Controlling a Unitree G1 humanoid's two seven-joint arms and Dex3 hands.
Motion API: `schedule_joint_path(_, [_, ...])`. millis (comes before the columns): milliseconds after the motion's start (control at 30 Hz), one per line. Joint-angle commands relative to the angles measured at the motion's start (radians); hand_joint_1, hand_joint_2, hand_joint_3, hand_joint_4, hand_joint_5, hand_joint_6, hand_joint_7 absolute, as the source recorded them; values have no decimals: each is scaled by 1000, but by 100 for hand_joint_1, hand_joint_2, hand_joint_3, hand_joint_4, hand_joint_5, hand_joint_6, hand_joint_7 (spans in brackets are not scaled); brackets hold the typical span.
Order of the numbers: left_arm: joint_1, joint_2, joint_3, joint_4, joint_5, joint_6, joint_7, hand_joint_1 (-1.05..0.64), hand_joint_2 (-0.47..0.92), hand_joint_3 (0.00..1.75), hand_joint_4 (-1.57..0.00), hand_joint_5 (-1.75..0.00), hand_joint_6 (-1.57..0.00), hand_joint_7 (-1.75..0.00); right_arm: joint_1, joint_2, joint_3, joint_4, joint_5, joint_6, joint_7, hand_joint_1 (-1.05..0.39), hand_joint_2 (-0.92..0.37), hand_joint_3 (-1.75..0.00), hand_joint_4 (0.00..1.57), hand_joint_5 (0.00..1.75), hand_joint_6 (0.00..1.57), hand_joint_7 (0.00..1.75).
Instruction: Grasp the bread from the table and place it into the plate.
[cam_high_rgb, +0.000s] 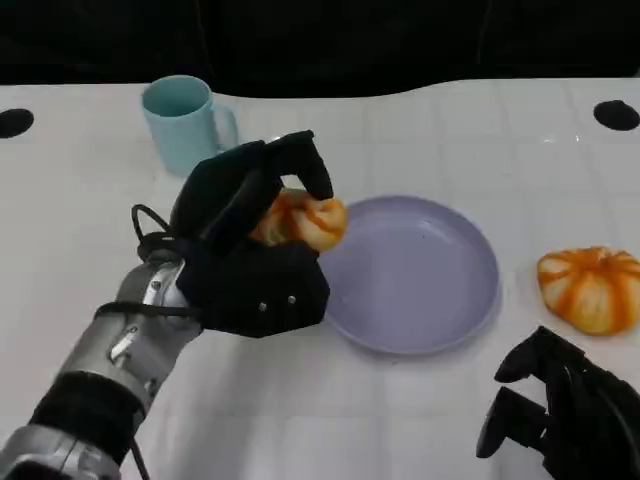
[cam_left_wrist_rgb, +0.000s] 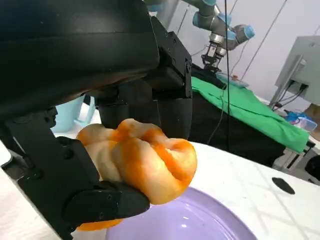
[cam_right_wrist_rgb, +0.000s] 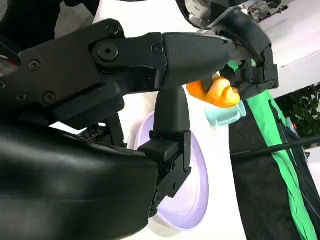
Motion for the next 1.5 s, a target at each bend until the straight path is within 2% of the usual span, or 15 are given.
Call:
schedule_joint_path(33, [-48,-18,-15,52,-2,-44,12,-11,31,143,-92,-175,-72,-175,3,-3,1,-3,2,-6,-3,-52,-92,-43,63,175,42,166])
schedule_joint_path(367, [-122,-70,-75,164,49,-93,64,-13,31,146,-96,-175,-73,-175,8,2,3,-4,9,-6,-8,-51,-92,-43,62,175,40,167])
schedule_joint_path(867, [-215,-154,-129,297,69,-87,56,-16,39,132,-92,-175,-70,-175,12,-2,11,-2,1,-22,3,-51,-92,-44,63,175,42,165])
schedule_joint_path(1133, [-233,-165,-154,336,80,-88,49,-16,43,125,-91,-175,-68,-175,17,2,14,-9,8,-14,-4,-50,-92,-43,62,175,42,165])
schedule_joint_path(1233, [-233,-166,-145,340,55,-86,-3,-19,51,108,-77,-175,-69,-129,17,0,17,-7,1,-23,-2,-50,-92,-44,62,175,42,165])
schedule_joint_path(1300, [-236,-162,-157,339,67,-73,-17,-19,52,105,-75,-175,-70,-123,18,-1,17,-7,3,-23,0,-50,-92,-44,62,175,42,165])
schedule_joint_path(1333, [-238,-158,-166,338,78,-63,-25,-25,70,68,-66,-136,-60,-81,18,-1,17,-8,5,-23,2,-50,-92,-44,62,175,42,165])
schedule_joint_path(1367, [-239,-156,-172,337,85,-56,-31,-28,81,46,-65,-120,-61,-58,18,-2,16,-8,7,-23,3,-50,-92,-44,62,175,42,165])
schedule_joint_path(1400, [-245,-150,-184,339,97,-54,-43,-29,86,35,-64,-112,-61,-46,18,0,15,-8,11,-20,2,-50,-92,-44,62,175,42,165])
schedule_joint_path(1433, [-250,-146,-193,339,103,-51,-56,-35,89,30,-53,-99,-51,-33,18,1,14,-8,13,-18,1,-50,-92,-44,62,175,42,165])
schedule_joint_path(1500, [-265,-133,-217,329,122,-26,-108,-50,91,31,-31,-72,-38,-15,18,1,14,-10,12,-17,-2,-50,-92,-44,63,175,42,165])
